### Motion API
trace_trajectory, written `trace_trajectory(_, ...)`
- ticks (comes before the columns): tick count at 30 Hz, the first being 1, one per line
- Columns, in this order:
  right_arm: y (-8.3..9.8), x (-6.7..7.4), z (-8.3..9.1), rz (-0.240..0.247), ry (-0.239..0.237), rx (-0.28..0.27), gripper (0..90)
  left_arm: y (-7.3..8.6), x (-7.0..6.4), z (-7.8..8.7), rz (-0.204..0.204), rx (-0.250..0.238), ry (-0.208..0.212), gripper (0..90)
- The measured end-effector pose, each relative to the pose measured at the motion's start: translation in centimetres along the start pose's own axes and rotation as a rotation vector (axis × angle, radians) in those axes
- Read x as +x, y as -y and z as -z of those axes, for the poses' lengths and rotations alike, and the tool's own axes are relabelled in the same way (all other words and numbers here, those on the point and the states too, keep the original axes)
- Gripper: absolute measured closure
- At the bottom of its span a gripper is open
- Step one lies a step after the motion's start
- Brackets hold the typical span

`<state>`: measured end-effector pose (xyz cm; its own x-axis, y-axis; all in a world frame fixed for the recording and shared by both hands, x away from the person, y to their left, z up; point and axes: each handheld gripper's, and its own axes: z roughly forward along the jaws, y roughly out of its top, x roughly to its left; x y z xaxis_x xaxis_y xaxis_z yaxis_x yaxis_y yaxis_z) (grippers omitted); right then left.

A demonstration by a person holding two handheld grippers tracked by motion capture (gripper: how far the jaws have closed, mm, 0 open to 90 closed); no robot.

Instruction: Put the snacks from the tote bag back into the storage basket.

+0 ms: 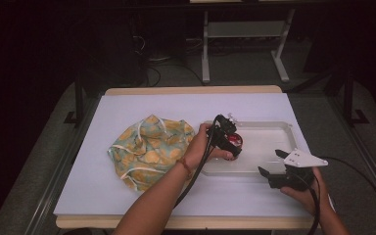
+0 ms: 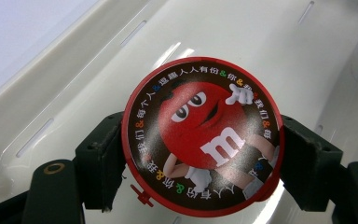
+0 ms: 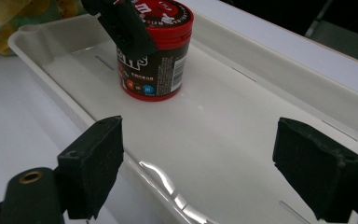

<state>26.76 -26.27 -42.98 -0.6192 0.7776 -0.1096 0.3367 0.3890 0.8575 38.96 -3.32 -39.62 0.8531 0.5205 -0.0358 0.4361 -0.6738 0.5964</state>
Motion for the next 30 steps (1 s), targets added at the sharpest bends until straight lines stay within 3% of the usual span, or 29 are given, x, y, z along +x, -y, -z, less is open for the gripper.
trace_trajectory(10,0.0,0.1,-0.2,0.003,-0.007,0.004,15.6,0.3,0.2,0.5,0.016,-0.021,0.009,21.8)
trace_trajectory(20,0.0,0.2,-0.2,0.008,-0.012,0.011,15.6,0.1,0.2,1.9,0.022,-0.074,0.001,19.7)
trace_trajectory(30,-0.1,0.3,-0.2,0.011,-0.010,0.009,15.6,0.6,0.6,4.1,-0.027,-0.087,-0.003,18.8)
